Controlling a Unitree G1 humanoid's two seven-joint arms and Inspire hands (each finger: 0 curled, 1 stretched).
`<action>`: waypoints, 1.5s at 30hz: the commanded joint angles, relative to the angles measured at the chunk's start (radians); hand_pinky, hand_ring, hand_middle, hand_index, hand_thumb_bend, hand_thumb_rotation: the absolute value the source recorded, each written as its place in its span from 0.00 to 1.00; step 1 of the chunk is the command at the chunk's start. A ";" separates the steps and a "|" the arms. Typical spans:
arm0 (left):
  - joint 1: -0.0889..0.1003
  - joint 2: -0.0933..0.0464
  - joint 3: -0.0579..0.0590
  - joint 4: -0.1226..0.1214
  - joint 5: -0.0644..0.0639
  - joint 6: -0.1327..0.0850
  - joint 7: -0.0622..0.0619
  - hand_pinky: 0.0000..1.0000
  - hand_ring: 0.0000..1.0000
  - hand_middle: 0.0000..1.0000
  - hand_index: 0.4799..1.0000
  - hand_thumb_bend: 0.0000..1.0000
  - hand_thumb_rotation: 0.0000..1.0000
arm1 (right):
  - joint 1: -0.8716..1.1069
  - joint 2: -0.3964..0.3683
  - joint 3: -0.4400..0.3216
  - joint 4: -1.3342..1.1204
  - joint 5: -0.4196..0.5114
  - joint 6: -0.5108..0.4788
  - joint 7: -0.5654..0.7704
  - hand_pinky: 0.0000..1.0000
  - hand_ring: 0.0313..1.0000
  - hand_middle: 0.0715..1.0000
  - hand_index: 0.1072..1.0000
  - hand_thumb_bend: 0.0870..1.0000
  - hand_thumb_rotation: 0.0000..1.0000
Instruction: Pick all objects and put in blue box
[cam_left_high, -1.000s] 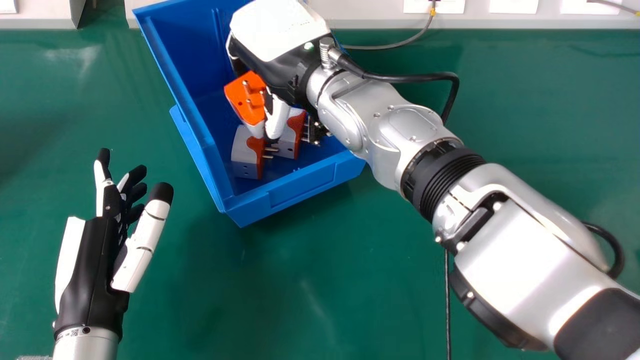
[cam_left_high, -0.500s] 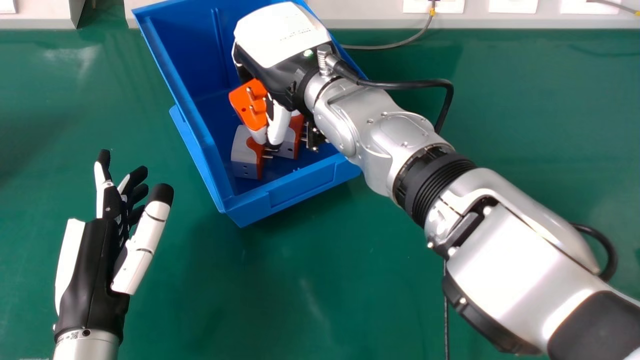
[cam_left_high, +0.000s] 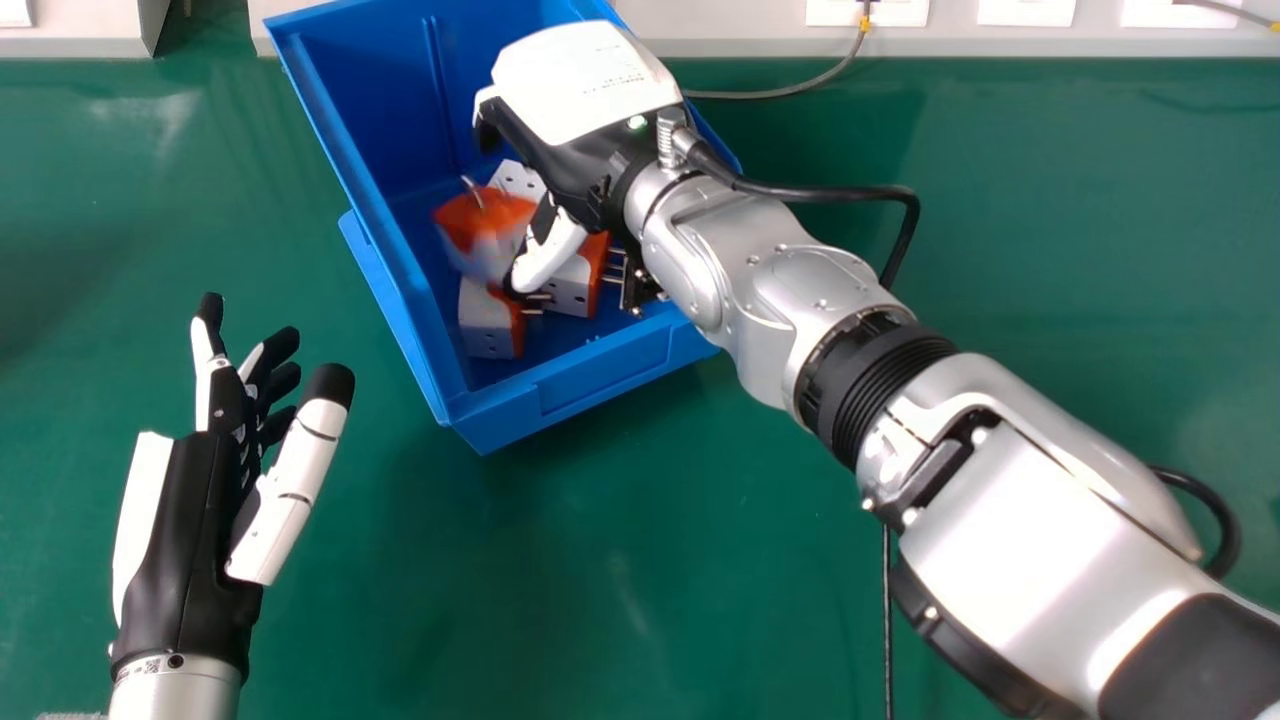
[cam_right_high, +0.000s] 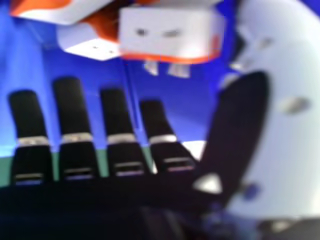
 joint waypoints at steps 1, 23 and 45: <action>-0.009 0.003 0.001 -0.011 0.004 -0.009 0.005 0.88 0.92 0.93 0.85 0.58 0.83 | -0.014 -0.008 -0.005 -0.021 0.009 0.007 -0.026 0.80 0.88 0.92 0.88 0.55 0.44; -0.033 0.009 0.000 0.011 0.020 -0.012 0.006 0.89 0.92 0.94 0.86 0.56 0.83 | 0.077 -0.063 -0.081 -0.146 0.100 -0.042 -0.089 0.89 0.97 1.00 0.96 0.50 0.36; -0.049 0.030 0.010 0.051 0.010 -0.022 -0.004 0.89 0.92 0.94 0.86 0.62 0.83 | 1.029 -0.365 -0.252 -1.345 0.069 -0.303 -0.373 0.91 0.98 1.00 0.94 0.30 0.26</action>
